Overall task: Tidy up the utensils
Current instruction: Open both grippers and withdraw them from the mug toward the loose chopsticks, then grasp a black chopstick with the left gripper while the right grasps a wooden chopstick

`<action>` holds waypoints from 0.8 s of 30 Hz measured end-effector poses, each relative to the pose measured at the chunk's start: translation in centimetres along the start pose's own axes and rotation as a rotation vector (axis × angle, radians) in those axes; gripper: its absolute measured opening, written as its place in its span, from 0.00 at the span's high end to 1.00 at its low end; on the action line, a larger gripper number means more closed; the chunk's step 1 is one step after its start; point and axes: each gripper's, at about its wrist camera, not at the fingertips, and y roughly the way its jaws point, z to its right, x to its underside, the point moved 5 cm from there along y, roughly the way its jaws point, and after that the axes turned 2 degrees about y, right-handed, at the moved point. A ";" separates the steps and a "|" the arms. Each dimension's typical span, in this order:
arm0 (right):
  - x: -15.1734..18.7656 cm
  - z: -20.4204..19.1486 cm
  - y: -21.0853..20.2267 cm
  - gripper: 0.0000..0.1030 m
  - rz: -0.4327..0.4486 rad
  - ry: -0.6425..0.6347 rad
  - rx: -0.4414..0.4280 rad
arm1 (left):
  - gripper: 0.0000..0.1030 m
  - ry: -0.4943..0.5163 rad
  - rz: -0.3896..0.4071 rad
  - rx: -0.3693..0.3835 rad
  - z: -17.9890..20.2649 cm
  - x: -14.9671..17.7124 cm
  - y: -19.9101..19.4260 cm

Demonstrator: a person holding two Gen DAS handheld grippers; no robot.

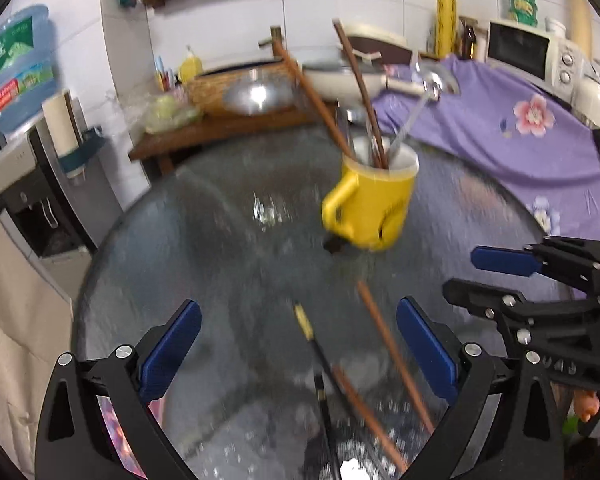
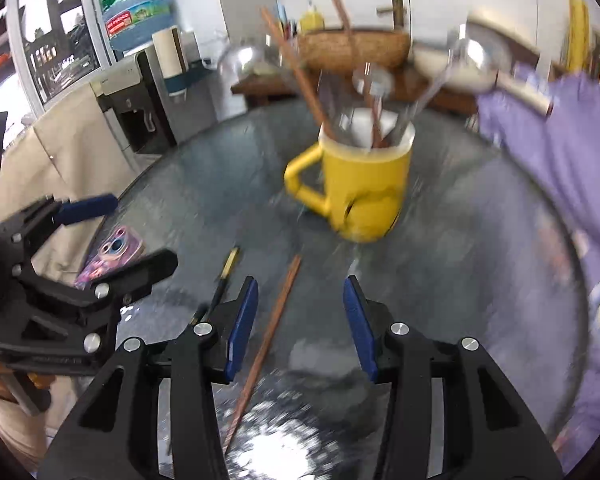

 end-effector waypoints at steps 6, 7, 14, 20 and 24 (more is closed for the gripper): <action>4.0 -0.6 1.9 0.56 -0.080 -0.009 0.038 | 0.15 0.000 -0.078 -0.027 -0.9 4.9 0.4; 4.6 -0.7 2.1 0.56 -0.086 -0.007 0.041 | 0.20 -0.016 -0.087 -0.016 -1.1 5.5 0.4; 6.2 -1.7 3.2 0.56 -0.112 -0.001 0.042 | 0.39 -0.088 -0.138 0.040 -1.7 8.1 0.7; 6.2 -2.1 3.8 0.56 -0.130 -0.001 0.041 | 0.48 -0.054 -0.172 0.067 -0.1 9.2 1.0; 6.0 -1.8 3.7 0.56 -0.126 0.010 0.042 | 0.48 -0.020 -0.198 0.074 0.8 9.6 1.6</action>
